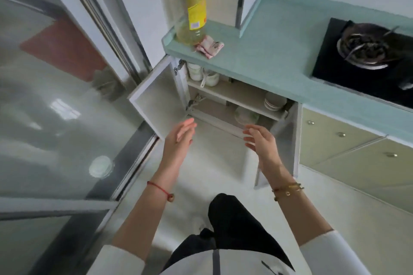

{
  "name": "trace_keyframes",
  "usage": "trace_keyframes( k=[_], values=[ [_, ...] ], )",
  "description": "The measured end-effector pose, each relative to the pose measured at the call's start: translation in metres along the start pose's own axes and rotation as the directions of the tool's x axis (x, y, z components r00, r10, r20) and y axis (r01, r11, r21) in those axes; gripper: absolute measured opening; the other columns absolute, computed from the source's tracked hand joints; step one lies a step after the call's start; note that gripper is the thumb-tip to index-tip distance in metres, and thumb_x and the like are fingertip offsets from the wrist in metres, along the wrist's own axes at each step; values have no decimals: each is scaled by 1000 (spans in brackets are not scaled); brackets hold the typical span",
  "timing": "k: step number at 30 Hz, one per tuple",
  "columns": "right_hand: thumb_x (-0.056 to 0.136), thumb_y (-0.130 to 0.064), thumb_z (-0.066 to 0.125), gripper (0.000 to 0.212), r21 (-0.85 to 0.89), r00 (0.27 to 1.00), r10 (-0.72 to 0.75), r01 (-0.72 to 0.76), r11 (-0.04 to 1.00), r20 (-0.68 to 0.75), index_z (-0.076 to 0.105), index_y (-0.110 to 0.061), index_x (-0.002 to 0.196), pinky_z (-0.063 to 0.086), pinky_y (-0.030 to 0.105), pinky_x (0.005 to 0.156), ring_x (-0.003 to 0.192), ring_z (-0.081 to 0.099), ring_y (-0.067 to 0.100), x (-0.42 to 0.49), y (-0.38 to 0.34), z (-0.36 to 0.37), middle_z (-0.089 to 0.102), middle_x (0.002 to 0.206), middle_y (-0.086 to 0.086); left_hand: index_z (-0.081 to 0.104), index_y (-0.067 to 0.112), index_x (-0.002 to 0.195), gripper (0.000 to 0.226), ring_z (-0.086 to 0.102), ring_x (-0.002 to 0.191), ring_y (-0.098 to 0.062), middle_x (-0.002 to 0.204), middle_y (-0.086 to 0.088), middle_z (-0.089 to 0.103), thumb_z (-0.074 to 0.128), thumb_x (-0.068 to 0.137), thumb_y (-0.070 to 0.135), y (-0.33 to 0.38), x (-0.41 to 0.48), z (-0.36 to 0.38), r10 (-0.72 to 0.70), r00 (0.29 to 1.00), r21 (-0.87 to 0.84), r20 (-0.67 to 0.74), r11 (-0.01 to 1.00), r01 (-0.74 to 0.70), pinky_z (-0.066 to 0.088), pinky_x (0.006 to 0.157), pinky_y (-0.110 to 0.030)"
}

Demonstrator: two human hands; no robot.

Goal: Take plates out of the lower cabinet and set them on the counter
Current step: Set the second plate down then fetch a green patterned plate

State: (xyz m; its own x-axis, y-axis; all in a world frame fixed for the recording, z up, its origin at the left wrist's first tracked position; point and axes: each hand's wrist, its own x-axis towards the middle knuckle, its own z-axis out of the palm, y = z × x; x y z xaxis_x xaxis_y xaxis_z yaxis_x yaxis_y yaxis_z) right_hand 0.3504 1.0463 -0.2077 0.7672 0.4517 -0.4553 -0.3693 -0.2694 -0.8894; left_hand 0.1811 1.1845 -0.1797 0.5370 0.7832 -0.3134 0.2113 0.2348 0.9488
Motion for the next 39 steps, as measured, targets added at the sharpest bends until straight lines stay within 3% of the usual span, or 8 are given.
trace_keyframes(
  k=[12,18,20,23,26,31,34,39],
  values=[
    [96,-14,49,28,62,953,216,-208,976,-214,64,-3,116,51,33,82,90,60,20,185,25,20,65,101,6,65,38,105,17,63,117,-15,123,2,68,59,94,26,-33,222,47,-139,977,175,160,978,111,51,100,-37],
    [91,-22,52,19,-31,916,302,-321,947,-263,67,-12,95,54,43,88,84,59,19,296,77,23,64,86,0,65,31,115,21,64,113,-10,122,5,67,60,95,28,-97,323,84,-221,950,287,221,946,153,50,103,-37],
    [90,-19,49,27,-79,905,320,-354,932,-282,64,3,93,52,45,78,79,51,22,337,111,22,56,82,4,65,29,115,21,65,111,-12,121,0,69,61,95,25,-133,357,101,-236,942,315,241,937,154,50,103,-37],
    [89,-10,47,25,-174,892,311,-381,908,-327,49,-8,64,50,46,81,80,49,26,401,175,21,52,81,11,65,24,118,24,65,111,-18,111,3,71,61,95,20,-206,406,126,-234,932,369,277,922,121,50,104,-41],
    [89,-6,46,19,-250,882,323,-418,873,-344,60,1,78,48,51,96,83,55,29,458,242,21,57,84,15,63,17,122,28,65,109,-23,118,-6,69,60,95,12,-287,455,146,-251,920,419,301,901,109,51,101,-43],
    [91,-8,47,19,-233,883,231,-345,909,-409,66,-11,92,52,51,94,90,60,32,559,347,17,63,93,13,53,5,135,40,64,112,-36,129,-21,63,58,96,8,-416,560,186,-172,926,489,335,872,-16,53,95,-47],
    [95,-10,49,27,-254,904,156,-273,928,-399,63,0,117,49,44,91,95,58,29,615,396,8,58,101,11,47,8,142,46,62,117,-32,137,-16,58,56,97,9,-479,613,213,-158,930,509,332,860,-36,51,99,-40],
    [94,2,49,25,-373,884,-20,-176,911,-467,65,18,106,45,40,92,111,59,44,698,457,-8,65,115,34,46,9,145,54,54,128,-29,144,-14,53,61,93,11,-565,697,255,-118,935,564,334,820,-98,42,108,-32]
  ],
)
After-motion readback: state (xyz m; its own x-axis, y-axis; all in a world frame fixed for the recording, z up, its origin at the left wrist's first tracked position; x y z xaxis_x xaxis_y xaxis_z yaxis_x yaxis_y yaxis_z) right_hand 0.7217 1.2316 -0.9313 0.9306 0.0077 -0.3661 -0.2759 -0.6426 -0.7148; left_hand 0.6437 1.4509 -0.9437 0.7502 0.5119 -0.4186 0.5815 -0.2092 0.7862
